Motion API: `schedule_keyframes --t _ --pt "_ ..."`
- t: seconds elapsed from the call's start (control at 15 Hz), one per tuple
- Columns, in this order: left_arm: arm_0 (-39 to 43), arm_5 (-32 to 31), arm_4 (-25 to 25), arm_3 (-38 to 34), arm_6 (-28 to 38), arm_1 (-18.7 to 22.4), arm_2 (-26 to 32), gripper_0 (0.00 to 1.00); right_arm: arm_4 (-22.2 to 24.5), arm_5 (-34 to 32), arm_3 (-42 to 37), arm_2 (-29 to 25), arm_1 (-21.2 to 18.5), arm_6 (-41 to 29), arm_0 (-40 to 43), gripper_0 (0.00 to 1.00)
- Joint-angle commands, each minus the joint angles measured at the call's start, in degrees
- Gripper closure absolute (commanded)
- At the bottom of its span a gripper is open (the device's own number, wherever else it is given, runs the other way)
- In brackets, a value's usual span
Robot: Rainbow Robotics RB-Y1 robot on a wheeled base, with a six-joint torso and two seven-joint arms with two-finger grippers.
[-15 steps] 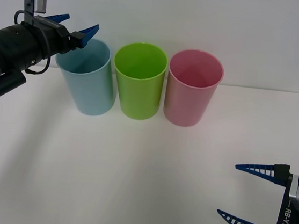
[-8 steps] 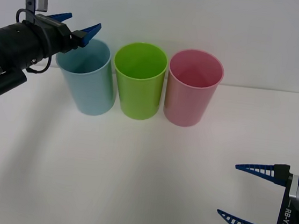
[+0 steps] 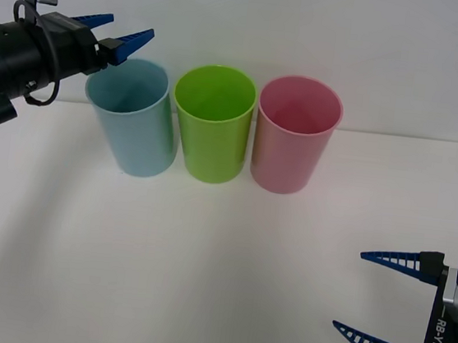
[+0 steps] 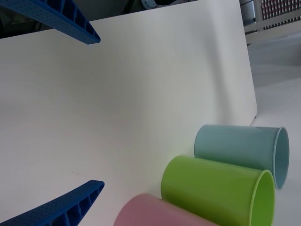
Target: Put cans in the blue bin and PET bottles in the pink bin and trash in the green bin.
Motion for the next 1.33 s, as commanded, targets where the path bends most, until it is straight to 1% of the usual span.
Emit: schedule_keyframes --t 0.07,0.27,0.33,0.4,0.53,0.67,0.73,0.8,0.87,0.93,1.07,1.2,1.33 --pt "3.94 -0.18 4.24 -4.55 -0.20 2.84 -0.02 0.00 0.00 0.00 0.00 0.00 0.00 0.00 0.00 0.00" --pt "9.74 -0.09 9.78 -10.70 -0.38 6.80 0.16 0.00 0.00 0.00 0.00 0.00 0.00 0.00 0.00 0.00" --pt "12.46 -0.18 10.92 -13.25 -0.82 7.67 1.12 0.00 0.00 0.00 0.00 0.00 0.00 0.00 0.00 0.00" --pt "14.49 -1.41 11.09 -15.09 -0.99 7.94 2.62 0.00 0.00 0.00 0.00 0.00 0.00 0.00 0.00 0.00" --pt "18.70 -6.77 11.62 -18.17 -1.35 7.85 7.01 0.00 0.00 0.00 0.00 0.00 0.00 0.00 0.00 0.00" --pt "23.98 -7.56 12.15 -22.30 -1.70 7.85 9.30 0.00 0.00 0.00 0.00 0.00 0.00 0.00 0.00 0.00" --pt "27.58 -8.79 12.24 -24.58 -1.87 7.85 10.97 0.00 0.00 0.00 0.00 0.00 0.00 0.00 0.00 0.00" --pt "29.43 -10.55 12.15 -25.46 -1.96 7.85 12.20 0.00 0.00 0.00 0.00 0.00 0.00 0.00 0.00 0.00" --pt "32.42 -13.01 12.24 -26.96 -1.96 7.85 13.87 0.00 0.00 0.00 0.00 0.00 0.00 0.00 0.00 0.00" --pt "34.79 -13.80 12.50 -28.19 -1.96 7.85 14.83 0.00 0.00 0.00 0.00 0.00 0.00 0.00 0.00 0.00" --pt "40.68 -13.97 12.85 -30.91 -2.31 7.67 16.15 0.00 0.00 0.00 0.00 0.00 0.00 0.00 0.00 0.00" --pt "43.93 -16.44 12.85 -31.62 -2.75 6.44 17.47 0.00 0.00 0.00 0.00 0.00 0.00 0.00 0.00 0.00" --pt "45.34 -21.53 10.57 -31.79 -3.02 2.40 20.19 0.00 0.00 0.00 0.00 0.00 0.00 0.00 0.00 0.00"
